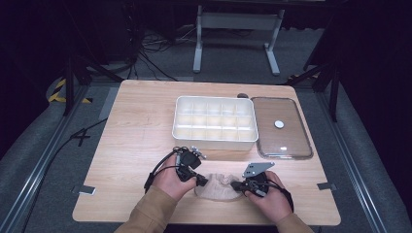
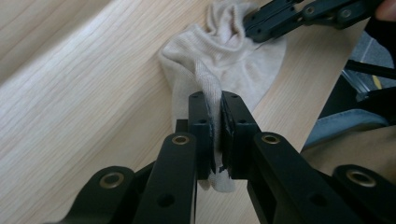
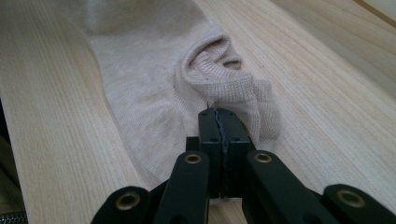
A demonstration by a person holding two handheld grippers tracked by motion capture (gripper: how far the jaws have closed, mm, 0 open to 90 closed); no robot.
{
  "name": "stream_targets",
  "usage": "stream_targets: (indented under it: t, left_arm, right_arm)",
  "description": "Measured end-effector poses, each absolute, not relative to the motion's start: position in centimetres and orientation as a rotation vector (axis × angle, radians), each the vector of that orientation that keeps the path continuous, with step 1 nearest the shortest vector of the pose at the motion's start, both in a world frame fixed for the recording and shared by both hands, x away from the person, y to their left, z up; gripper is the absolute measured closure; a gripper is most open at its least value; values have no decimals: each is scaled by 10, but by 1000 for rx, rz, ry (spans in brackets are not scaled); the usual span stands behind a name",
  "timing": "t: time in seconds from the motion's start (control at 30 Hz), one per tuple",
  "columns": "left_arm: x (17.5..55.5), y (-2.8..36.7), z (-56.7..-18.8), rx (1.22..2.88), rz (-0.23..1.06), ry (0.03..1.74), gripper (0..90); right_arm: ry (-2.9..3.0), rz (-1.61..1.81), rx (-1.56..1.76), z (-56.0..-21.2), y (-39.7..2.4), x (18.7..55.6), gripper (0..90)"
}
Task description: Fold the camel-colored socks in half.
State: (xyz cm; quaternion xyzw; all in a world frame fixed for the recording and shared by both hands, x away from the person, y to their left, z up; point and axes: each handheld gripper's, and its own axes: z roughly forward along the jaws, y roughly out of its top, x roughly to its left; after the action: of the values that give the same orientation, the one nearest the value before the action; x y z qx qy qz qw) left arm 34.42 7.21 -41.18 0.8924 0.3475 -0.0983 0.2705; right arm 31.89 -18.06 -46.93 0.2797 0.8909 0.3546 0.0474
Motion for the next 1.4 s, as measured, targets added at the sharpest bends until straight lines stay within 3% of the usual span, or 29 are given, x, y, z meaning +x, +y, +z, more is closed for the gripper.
stream_targets:
  t: [1.13, 1.27, 1.4]
  left_arm:
    - [354, 15, -431, 2365, -311, 821, 835]
    - [354, 17, -429, 2322, -331, 795, 689]
    - [351, 35, -416, 2263, -312, 741, 655]
  right_arm:
    - [2644, 1171, 839, -476, -188, 307, 898]
    - [2649, 1175, 839, -476, -189, 307, 893]
    - [2638, 1166, 858, -474, -190, 307, 837]
